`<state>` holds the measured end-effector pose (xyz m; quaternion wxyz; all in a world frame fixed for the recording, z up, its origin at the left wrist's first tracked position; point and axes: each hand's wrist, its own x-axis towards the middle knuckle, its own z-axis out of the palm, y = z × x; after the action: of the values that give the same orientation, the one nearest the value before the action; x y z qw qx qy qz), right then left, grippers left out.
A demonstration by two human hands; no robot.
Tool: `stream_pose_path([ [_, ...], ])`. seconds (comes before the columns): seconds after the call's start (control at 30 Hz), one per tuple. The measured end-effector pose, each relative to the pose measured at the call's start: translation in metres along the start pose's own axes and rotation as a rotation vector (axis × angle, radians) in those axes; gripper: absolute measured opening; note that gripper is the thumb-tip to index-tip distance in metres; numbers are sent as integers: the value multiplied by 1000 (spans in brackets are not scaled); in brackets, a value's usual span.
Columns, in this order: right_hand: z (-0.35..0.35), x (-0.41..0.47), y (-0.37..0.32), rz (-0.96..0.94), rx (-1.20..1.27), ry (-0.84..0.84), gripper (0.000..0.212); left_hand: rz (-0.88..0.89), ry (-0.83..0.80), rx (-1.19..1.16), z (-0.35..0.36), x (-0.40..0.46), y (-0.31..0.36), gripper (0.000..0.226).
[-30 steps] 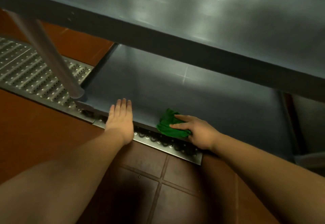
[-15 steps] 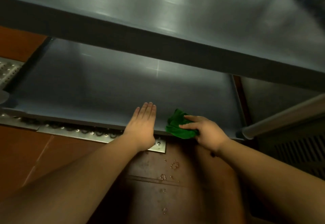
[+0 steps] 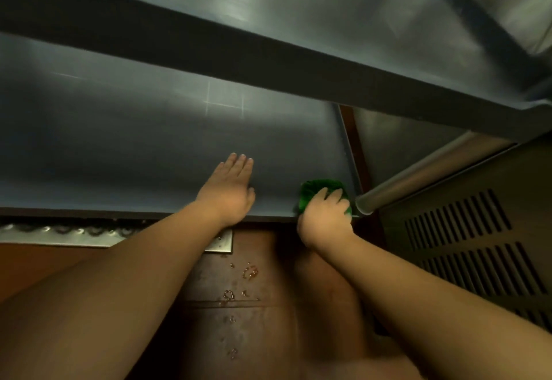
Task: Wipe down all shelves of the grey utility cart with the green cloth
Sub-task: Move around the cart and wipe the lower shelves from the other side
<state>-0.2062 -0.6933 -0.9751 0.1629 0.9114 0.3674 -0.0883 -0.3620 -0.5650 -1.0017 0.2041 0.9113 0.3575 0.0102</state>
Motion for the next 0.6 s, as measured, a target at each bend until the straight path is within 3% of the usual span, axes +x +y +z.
stream_pose_path([
  [0.17,12,46,-9,93,37,131,73,-29,10,102,29,-2,5,66],
  [0.27,8,62,-8,169,131,125,68,-44,-13,90,31,-1,4,68],
  [0.6,-3,105,4,104,298,244,67,-44,-32,127,32,-1,5,65],
])
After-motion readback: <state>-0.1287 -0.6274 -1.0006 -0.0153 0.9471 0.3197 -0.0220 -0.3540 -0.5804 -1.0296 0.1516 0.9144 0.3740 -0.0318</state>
